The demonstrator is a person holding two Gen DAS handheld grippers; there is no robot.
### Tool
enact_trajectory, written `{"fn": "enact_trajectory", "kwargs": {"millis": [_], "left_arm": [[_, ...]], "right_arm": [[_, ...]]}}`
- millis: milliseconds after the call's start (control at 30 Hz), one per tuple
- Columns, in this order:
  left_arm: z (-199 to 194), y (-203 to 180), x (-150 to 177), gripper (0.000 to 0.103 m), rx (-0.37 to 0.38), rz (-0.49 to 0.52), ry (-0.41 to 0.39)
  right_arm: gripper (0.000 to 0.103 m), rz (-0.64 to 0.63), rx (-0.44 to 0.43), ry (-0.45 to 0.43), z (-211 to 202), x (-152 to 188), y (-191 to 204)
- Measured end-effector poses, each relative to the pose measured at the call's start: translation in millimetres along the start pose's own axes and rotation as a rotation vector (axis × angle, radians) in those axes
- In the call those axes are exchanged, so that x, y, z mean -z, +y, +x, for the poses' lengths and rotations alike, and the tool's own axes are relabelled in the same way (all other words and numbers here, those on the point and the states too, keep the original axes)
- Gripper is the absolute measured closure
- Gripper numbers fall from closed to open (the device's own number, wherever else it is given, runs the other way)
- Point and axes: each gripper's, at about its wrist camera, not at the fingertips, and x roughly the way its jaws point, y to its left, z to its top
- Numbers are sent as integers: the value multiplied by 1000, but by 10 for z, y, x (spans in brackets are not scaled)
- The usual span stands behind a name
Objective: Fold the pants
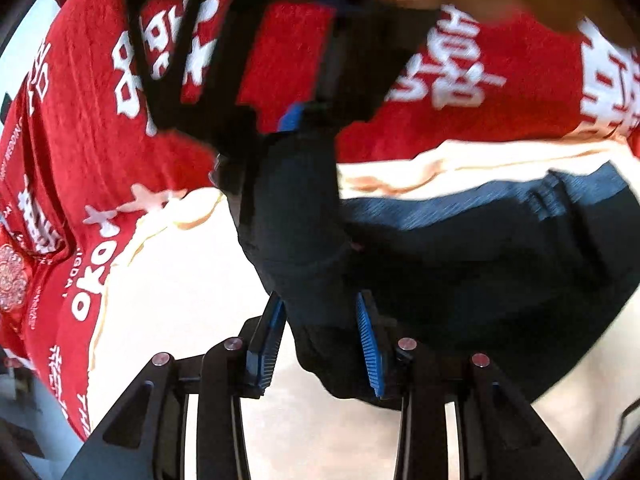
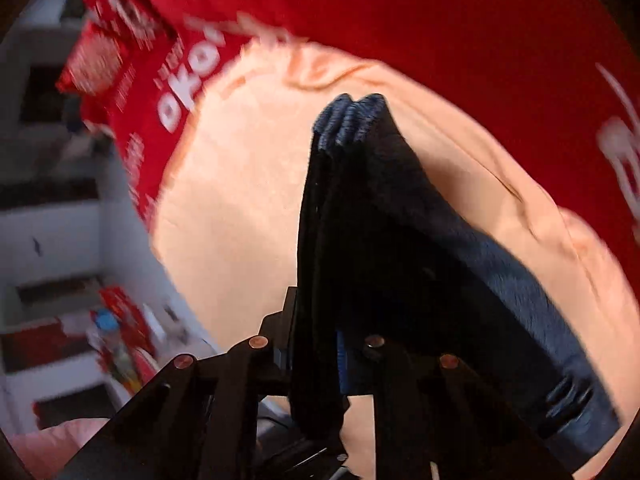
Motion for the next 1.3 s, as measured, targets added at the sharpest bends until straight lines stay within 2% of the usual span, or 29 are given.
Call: {"fn": "enact_trajectory", "kwargs": {"millis": [133,267,400,500,600,633,733,933,1133,1300], "left_arm": [[-272,-225,-181,66,68,4,-19],[-544,-651,-273,66,97,87,-67],[-554,-1026,-331,66,106,148,-65],[-589,-1335,-313,66,105,184,-51],[-528,-1417,-290,66,97,220,-45],[-531,-1462,-283,66,95,228,-43],[-568,-1528,-289,66,103,241,-46],[-811,-1794,-388,67,160,285,-79],[-1017,-2377,-474,67,259,369,-94],[-1039,-2902,-416,67,293,458,-89]], "right_arm": [[90,48,-114,-119,-573,444,-257],[90,84,-167,-218,-1004,887,-586],[86,162,-195,-223,-1056,1094,-987],[79,150,-209,-208,-1024,1187,-1104],[79,184,-235,-195,-960,1256,-1270],[86,193,-231,-195,-975,1281,-1315],[90,182,-209,-232,-1070,1435,-1403],[90,228,-290,-322,-1388,1799,-1650],[90,314,-332,-411,-1691,2374,-2106],[89,427,-380,-474,-1730,2895,-2558]]}}
